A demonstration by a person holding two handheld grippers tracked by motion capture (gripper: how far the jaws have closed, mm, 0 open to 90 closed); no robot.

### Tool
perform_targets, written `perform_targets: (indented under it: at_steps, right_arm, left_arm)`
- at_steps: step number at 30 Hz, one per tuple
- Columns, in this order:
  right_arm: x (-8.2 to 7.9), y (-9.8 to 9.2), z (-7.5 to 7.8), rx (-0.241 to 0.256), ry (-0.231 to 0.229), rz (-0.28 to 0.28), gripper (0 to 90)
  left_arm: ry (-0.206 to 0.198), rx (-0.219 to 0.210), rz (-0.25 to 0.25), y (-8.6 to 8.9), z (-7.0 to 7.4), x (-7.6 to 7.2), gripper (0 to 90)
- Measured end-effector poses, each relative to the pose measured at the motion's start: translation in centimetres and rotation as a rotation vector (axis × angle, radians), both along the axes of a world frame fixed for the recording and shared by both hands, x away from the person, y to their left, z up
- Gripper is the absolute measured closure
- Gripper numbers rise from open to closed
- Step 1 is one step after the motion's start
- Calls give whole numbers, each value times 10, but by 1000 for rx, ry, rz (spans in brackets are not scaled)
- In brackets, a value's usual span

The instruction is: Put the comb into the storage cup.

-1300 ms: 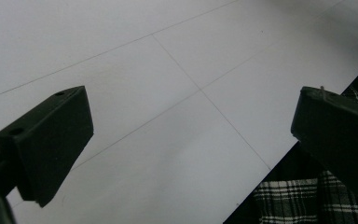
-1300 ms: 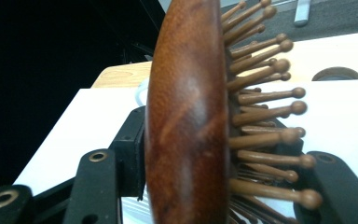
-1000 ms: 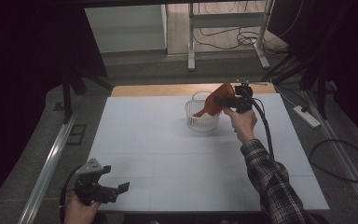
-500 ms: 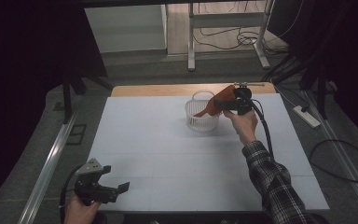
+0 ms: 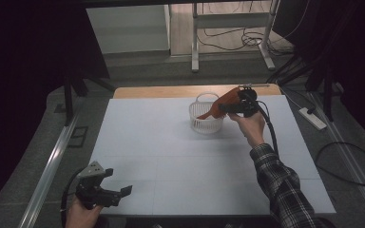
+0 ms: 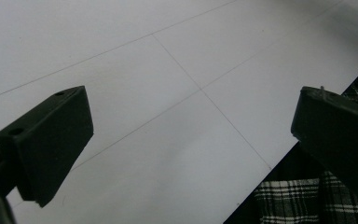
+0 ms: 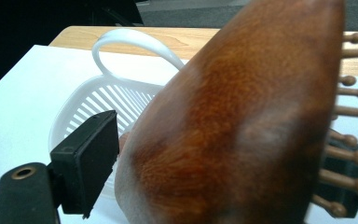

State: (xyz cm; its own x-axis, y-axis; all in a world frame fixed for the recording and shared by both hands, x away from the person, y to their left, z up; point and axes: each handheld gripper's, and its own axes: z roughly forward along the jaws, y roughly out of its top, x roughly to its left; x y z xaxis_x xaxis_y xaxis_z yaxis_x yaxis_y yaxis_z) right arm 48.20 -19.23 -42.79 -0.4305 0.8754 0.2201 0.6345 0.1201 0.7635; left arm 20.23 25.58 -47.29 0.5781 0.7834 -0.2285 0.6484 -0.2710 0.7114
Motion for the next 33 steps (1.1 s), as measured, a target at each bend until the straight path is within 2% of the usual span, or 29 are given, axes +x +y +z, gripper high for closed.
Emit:
perform_targets:
  at_steps: [14,21,33]
  right_arm:
    - [-4,-2,6,-8,-12,36,102]
    - [-7,-3,10,-50,-21,60,61]
    - [-14,-6,18,-74,-46,102,22]
  left_arm:
    - [-2,4,-1,-1,0,0,0]
    - [-3,6,-4,-1,0,0,0]
    - [-1,4,-6,-1,0,0,3]
